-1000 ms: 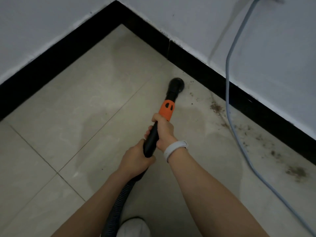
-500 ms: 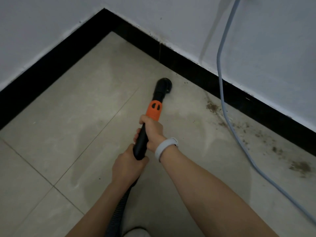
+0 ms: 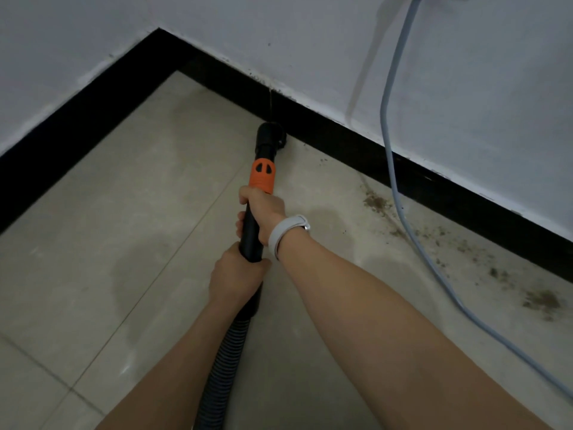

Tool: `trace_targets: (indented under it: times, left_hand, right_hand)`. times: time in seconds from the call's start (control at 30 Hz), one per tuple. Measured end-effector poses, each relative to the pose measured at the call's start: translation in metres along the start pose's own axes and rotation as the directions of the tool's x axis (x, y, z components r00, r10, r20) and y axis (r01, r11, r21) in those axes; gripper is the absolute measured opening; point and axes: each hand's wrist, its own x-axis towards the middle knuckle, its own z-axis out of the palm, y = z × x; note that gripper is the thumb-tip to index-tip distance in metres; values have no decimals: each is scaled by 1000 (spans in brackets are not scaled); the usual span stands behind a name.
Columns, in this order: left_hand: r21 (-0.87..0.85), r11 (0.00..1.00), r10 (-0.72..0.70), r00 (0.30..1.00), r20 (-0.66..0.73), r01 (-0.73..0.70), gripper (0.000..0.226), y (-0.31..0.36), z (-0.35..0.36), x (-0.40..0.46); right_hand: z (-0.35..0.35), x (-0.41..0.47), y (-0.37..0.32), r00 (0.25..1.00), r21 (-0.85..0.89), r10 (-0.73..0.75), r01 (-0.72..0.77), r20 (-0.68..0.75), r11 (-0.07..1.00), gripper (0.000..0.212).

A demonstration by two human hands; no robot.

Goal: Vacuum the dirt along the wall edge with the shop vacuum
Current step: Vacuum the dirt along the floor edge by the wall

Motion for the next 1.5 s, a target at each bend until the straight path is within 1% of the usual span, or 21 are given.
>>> trace_targets:
  times: [0.1, 0.2, 0.33, 0.57, 0.63, 0.83, 0.97, 1.07, 1.17, 1.3, 1.37, 1.5]
  left_hand:
    - [-21, 999, 33, 998, 61, -32, 15, 0, 6, -3]
    - [-35, 999, 43, 995, 94, -40, 16, -2, 13, -9]
    - [9, 998, 63, 987, 148, -65, 15, -4, 19, -19]
    - [79, 992, 83, 975, 205, -101, 19, -3, 36, -42]
    - [102, 988, 88, 966, 242, -116, 19, -4, 41, -48]
    - [185, 958, 122, 897, 425, -218, 16, -2, 56, -67]
    - [258, 921, 135, 860, 492, -292, 18, 2, 65, -74]
    - [270, 902, 140, 821, 553, -336, 24, 7, 71, -82]
    - [277, 884, 136, 776, 616, -376, 21, 8, 80, -88]
    - [312, 846, 143, 748, 648, -433, 23, 9, 89, -93]
    - [320, 835, 150, 744, 651, -448, 21, 10, 88, -95]
    - [346, 831, 164, 786, 596, -436, 20, 13, 72, -93]
  right_hand:
    - [-11, -2, 3, 1000, 31, 0, 1, -26, 1000, 7]
    - [-23, -7, 8, 999, 55, -4, 6, -39, 998, 8]
    - [-37, -16, 16, 998, 90, -7, 12, -59, 996, 9]
    - [-67, -30, 32, 993, 159, 6, 13, -117, 987, 9]
    - [-78, -35, 38, 990, 194, 11, 17, -141, 981, 9]
    - [-115, -51, 60, 967, 336, 47, 41, -251, 941, 10]
    - [-132, -61, 70, 956, 402, 59, 65, -289, 913, 10]
    - [-146, -70, 76, 943, 448, 70, 88, -324, 889, 10]
    - [-161, -77, 85, 930, 488, 77, 118, -361, 865, 12]
    - [-174, -81, 94, 920, 524, 85, 141, -383, 840, 14]
    - [-175, -83, 95, 922, 534, 83, 144, -379, 833, 14]
    - [-162, -82, 87, 943, 554, 77, 123, -324, 824, 14]
